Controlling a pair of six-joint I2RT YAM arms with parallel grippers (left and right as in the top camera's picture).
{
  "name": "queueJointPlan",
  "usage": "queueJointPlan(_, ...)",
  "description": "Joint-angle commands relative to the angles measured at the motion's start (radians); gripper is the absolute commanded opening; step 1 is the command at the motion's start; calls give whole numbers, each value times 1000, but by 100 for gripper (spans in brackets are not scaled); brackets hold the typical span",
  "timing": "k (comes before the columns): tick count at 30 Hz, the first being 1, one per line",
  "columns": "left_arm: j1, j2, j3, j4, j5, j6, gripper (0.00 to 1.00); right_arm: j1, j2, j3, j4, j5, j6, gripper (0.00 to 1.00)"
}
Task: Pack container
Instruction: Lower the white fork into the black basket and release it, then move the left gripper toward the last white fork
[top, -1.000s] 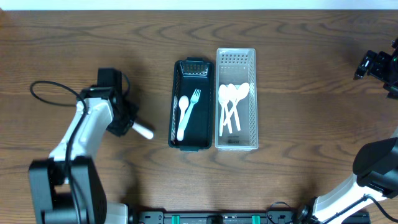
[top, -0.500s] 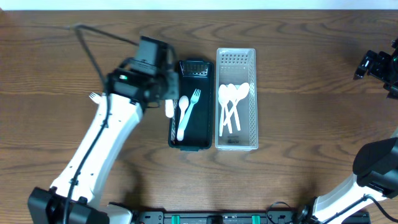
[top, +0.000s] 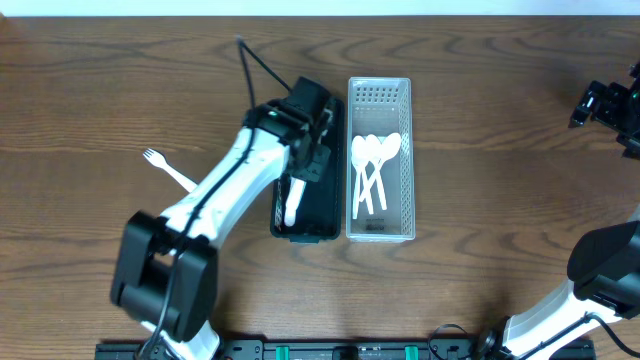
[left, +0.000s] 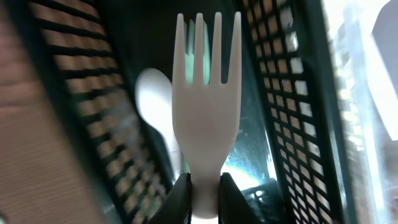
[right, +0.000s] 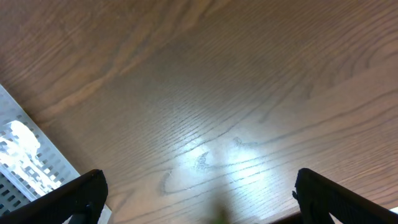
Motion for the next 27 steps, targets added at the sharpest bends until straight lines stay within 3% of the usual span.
queueJointPlan(1,-13,18,9,-2,-11,16,15,3,-2,-5,-1,-4,-15,99)
queueJointPlan(2,-13,18,9,-2,-11,17,34,3,-2,-5,-1,-4,-15,99)
queueJointPlan(5,-10,4,11,-4,-13,27,42,3,-2,-5,-1,-4,-15,99)
queueJointPlan(7,-10,-11,22,-12,-21,50,54,3,-2,-5,-1,-4,-15,99)
queueJointPlan(13,-3,-102,153,-132,-155,77,58,3,-2,-5,-1,-4,-15,99)
queueJointPlan(17,68,-193,236,-176,-249,40,69,3,-2,-5,0,-4,-15,99)
queueJointPlan(22,315,-263,241,-171,-247,-122,73,3,-2,-5,0,-4,-15,99)
queueJointPlan(27,553,-207,237,-181,-229,-296,76,3,-2,-5,0,-5,-15,99)
